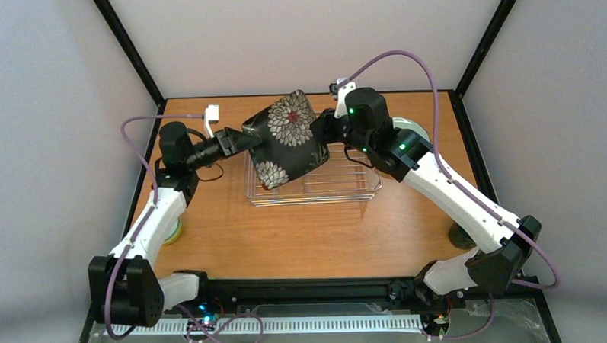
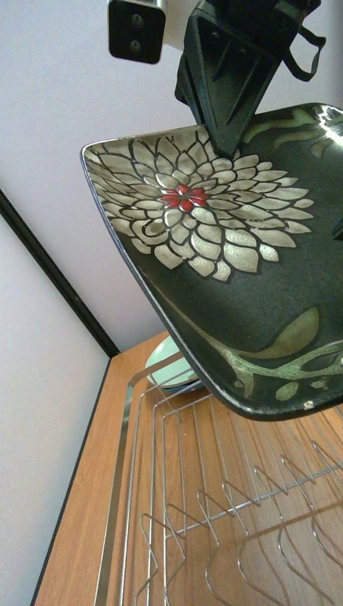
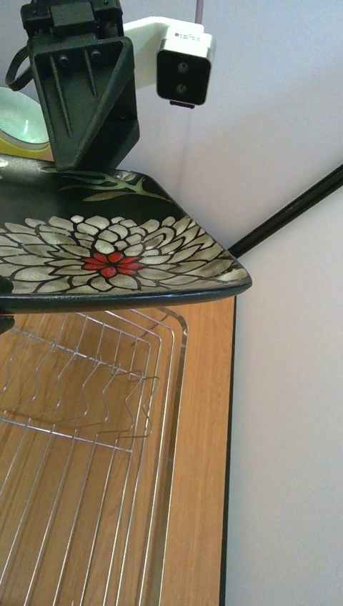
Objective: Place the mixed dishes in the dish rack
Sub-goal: Pass from the right arm to the left
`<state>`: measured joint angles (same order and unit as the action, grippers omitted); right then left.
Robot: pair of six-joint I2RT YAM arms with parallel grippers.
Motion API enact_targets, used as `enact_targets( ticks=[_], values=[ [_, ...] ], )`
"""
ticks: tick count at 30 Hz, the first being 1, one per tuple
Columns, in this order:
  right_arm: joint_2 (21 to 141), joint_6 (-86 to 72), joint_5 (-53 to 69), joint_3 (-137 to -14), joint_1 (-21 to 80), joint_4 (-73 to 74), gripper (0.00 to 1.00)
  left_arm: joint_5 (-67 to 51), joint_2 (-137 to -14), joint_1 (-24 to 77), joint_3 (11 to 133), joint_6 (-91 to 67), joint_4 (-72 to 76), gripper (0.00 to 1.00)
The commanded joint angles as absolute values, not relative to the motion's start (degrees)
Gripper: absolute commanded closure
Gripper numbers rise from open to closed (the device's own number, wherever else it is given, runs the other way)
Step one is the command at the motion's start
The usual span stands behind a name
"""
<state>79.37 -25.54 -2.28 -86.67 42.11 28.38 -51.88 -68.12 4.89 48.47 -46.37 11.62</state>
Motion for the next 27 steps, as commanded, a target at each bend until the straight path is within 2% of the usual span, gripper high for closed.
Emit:
enact_targets(
  ticks=[1,7,13,16,20,23,27],
  values=[
    [79.58,-29.0,-0.45,-89.74,41.03,17.97,0.98,-54.54,-69.43,5.38,48.69,-49.68,18.6,0.0],
    [81.56,-30.47,2.09,-89.67,40.6,15.81,0.98,-55.06,-70.65,6.48,48.95,-51.44,20.98,0.02],
    [82.72,-31.53,2.55,-88.5,40.52,14.01,0.98,-55.11,-71.02,6.94,49.81,-53.77,23.8,0.13],
    [83.11,-31.8,2.38,-87.57,40.51,13.4,0.98,-55.3,-71.17,6.94,50.82,-54.26,24.08,0.15],
    [83.47,-32.37,2.46,-86.03,40.51,12.8,0.98,-55.12,-71.19,6.94,52.17,-54.55,24.07,0.27],
    [83.46,-32.73,2.3,-84.33,40.5,12.26,0.98,-54.88,-71.28,6.94,53.12,-54.25,23.28,0.41],
    [82.69,-33.36,1.97,-81.48,40.5,11.51,0.98,-54.34,-70.96,6.94,53.83,-53.15,21.36,0.54]
  ],
)
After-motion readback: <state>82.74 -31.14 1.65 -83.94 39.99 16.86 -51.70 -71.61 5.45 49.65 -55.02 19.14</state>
